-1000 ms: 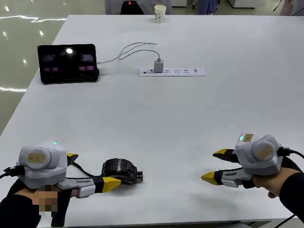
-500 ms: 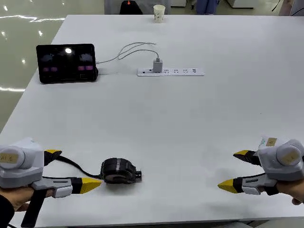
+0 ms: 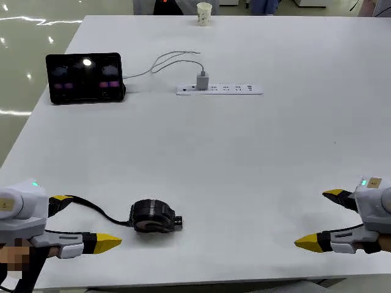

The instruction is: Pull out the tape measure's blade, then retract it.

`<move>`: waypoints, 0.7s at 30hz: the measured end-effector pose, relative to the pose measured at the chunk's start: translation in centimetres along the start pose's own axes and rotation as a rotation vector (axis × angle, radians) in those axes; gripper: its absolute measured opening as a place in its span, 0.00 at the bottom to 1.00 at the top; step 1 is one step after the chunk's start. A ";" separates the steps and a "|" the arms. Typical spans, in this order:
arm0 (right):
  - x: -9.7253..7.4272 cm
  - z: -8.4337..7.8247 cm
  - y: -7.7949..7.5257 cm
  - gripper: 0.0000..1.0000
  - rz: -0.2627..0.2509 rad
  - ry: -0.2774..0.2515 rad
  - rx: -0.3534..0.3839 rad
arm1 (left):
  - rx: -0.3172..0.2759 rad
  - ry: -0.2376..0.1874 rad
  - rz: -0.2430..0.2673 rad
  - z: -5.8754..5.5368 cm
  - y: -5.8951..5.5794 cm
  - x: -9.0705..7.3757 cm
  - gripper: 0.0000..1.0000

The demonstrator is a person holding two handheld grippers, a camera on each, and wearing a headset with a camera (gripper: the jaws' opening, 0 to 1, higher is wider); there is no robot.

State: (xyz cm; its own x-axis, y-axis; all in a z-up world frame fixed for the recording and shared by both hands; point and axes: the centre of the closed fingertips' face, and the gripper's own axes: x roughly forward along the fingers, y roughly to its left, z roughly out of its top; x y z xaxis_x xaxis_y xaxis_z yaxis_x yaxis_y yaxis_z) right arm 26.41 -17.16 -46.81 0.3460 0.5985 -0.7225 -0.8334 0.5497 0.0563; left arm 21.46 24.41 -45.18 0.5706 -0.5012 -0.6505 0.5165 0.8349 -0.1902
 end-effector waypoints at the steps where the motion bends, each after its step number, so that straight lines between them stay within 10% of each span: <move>1: -0.1 -0.1 -0.1 0.93 -0.004 -0.001 0.001 | 0.000 0.000 0.000 0.0 0.1 0.0 0.99; 21: -1.4 -0.9 -0.9 0.99 -0.034 0.006 0.005 | 0.017 0.016 0.003 -0.1 0.4 -0.2 0.99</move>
State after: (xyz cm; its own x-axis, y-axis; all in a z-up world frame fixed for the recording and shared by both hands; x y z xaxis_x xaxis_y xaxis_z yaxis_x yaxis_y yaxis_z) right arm 26.28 -18.99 -46.48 0.3715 0.5764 -0.7279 -0.8192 0.5725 0.0352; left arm 21.47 24.84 -45.20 0.5622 -0.4951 -0.6624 0.5255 0.8324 -0.1761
